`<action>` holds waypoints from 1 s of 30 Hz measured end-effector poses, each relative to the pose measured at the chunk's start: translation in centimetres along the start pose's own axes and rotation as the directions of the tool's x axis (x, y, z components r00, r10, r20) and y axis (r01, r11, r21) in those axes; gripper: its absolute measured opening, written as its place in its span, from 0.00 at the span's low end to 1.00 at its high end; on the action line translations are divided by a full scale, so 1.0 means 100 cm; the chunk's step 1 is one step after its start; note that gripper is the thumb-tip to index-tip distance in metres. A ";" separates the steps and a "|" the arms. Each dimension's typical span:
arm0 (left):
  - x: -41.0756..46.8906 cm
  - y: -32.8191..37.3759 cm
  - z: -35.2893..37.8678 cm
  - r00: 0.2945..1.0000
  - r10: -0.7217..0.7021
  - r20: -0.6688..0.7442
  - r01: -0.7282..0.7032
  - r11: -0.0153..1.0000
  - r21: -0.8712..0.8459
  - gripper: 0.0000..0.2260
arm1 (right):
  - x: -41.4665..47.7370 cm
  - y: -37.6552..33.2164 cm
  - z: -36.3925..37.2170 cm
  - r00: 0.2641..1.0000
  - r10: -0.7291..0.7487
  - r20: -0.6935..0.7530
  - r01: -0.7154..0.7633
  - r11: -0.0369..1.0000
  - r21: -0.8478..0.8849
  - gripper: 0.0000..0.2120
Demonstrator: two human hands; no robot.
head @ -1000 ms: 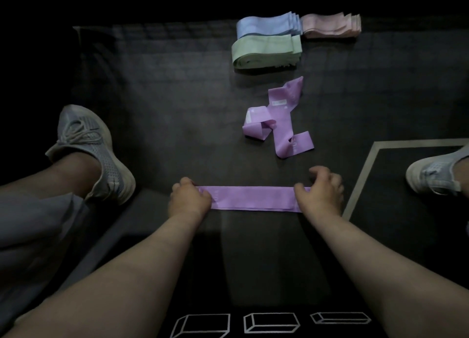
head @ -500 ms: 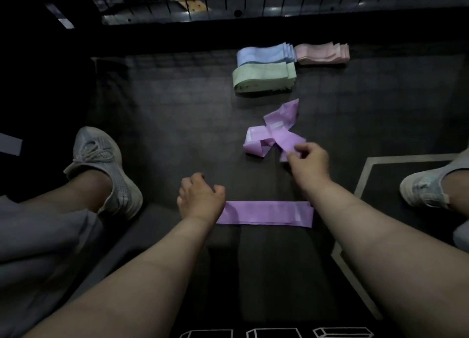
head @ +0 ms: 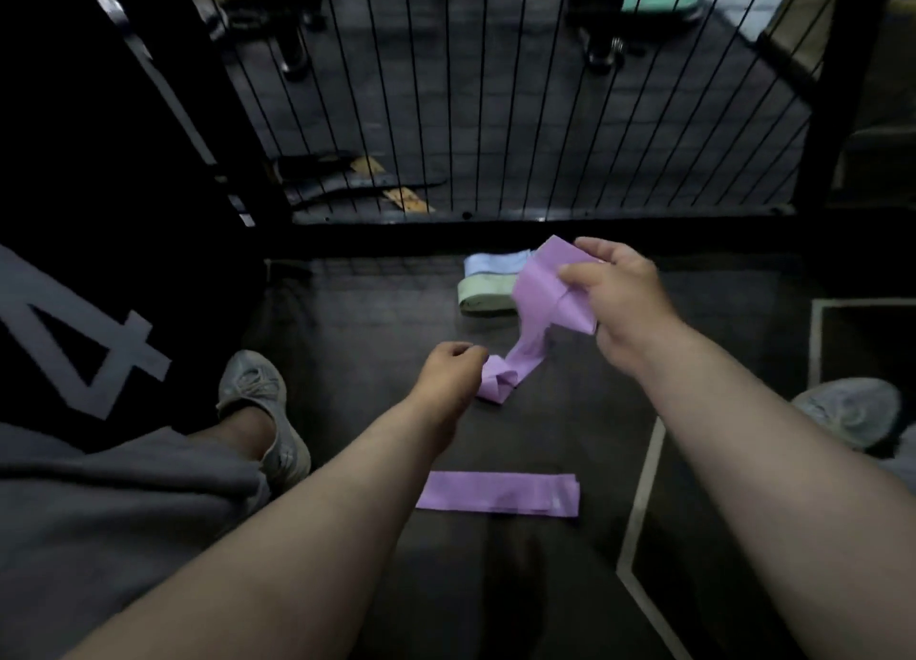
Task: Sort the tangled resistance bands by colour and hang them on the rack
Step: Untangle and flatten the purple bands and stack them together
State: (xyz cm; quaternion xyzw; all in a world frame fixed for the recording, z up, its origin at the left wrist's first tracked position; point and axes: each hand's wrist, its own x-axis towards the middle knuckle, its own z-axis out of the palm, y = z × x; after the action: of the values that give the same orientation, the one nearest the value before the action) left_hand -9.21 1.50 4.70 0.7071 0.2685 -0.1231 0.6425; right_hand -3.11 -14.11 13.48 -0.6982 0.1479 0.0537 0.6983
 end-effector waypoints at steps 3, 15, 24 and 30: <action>-0.038 0.027 -0.007 0.991 -0.070 0.113 0.101 0.949 -0.300 0.14 | -0.038 -0.043 -0.004 0.991 -0.052 0.120 0.032 0.986 0.162 0.14; -0.156 0.088 -0.062 0.958 0.267 0.104 -0.137 0.744 -0.654 0.16 | -0.124 -0.103 -0.044 0.958 -0.282 0.052 0.273 0.951 0.145 0.11; -0.202 0.128 -0.069 0.870 0.474 0.135 -0.308 0.736 -0.603 0.16 | -0.160 -0.104 -0.077 0.969 -0.225 0.098 0.227 0.974 -0.015 0.16; -0.229 0.152 -0.053 0.746 0.602 0.283 -0.563 0.798 -0.214 0.15 | -0.197 -0.107 -0.074 0.823 -0.274 0.497 0.460 0.836 -0.301 0.27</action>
State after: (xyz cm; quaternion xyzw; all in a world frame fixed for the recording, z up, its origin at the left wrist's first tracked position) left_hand -20.79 1.10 30.14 0.6855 -0.0733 -0.0197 0.7241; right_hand -19.77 -19.10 29.45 -0.8134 -0.1664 0.0989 0.5486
